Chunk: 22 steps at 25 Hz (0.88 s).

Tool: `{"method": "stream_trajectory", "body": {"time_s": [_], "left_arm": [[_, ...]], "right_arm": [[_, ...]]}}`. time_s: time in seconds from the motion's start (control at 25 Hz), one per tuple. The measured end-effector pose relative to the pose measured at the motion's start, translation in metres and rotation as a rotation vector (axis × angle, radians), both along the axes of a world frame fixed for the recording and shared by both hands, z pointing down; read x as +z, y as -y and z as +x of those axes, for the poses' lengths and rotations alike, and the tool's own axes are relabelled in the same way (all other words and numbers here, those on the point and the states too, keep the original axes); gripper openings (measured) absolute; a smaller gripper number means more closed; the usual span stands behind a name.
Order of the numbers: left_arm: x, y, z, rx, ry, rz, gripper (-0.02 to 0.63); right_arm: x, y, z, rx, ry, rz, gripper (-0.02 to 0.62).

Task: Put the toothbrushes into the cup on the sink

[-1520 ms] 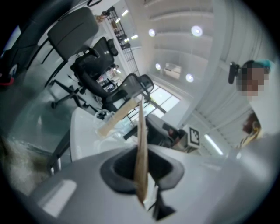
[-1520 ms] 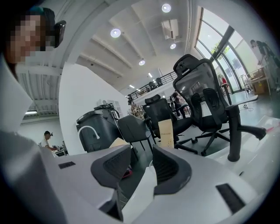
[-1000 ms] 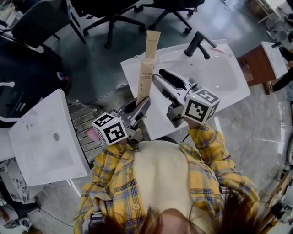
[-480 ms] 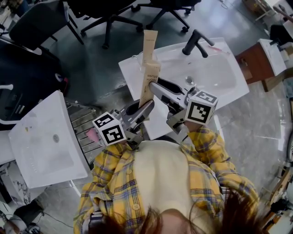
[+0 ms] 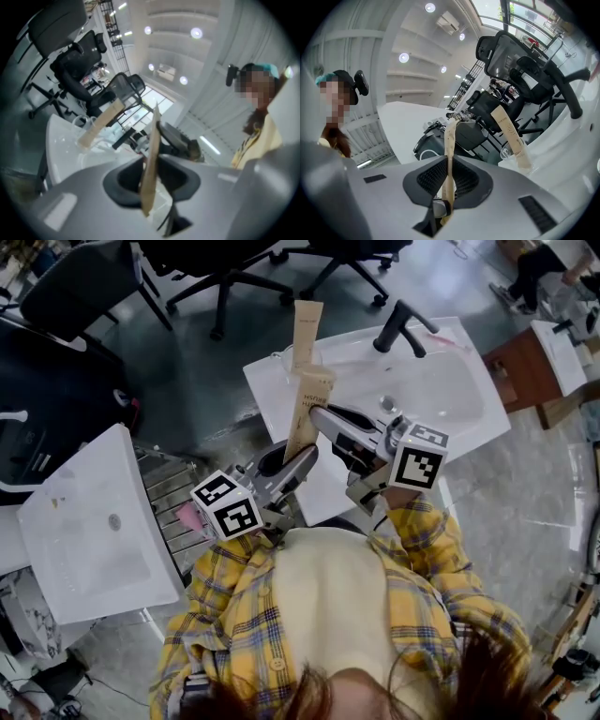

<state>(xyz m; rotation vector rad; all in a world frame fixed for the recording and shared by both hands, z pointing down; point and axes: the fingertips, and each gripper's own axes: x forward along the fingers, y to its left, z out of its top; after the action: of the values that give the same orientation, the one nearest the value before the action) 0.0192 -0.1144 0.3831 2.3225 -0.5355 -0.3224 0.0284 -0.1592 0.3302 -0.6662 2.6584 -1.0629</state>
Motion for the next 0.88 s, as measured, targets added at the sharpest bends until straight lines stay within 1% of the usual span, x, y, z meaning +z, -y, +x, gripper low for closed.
{"method": "stream_trajectory", "body": {"time_s": [0.08, 0.16, 0.24, 0.48, 0.64, 0.76, 0.88], "left_arm": [[0.002, 0.003, -0.002, -0.033, 0.058, 0.034, 0.101], [0.004, 0.006, -0.004, -0.068, 0.132, 0.078, 0.12], [0.004, 0.008, -0.006, -0.096, 0.204, 0.123, 0.121], [-0.001, 0.017, -0.016, -0.182, 0.377, 0.235, 0.147], [-0.002, 0.021, -0.024, -0.227, 0.455, 0.278, 0.156], [-0.003, 0.026, -0.031, -0.273, 0.52, 0.304, 0.158], [0.0, 0.03, -0.037, -0.301, 0.56, 0.293, 0.158]], "right_arm": [[-0.003, 0.002, 0.0, 0.003, -0.018, 0.023, 0.035], [-0.007, 0.004, 0.0, 0.012, -0.039, 0.048, 0.034], [-0.01, 0.008, 0.001, 0.023, -0.053, 0.07, 0.034], [-0.024, 0.015, 0.002, 0.052, -0.096, 0.144, 0.034], [-0.03, 0.017, 0.002, 0.077, -0.11, 0.188, 0.034], [-0.04, 0.022, 0.007, 0.107, -0.125, 0.238, 0.032], [-0.054, 0.032, 0.015, 0.146, -0.145, 0.303, 0.032]]}}
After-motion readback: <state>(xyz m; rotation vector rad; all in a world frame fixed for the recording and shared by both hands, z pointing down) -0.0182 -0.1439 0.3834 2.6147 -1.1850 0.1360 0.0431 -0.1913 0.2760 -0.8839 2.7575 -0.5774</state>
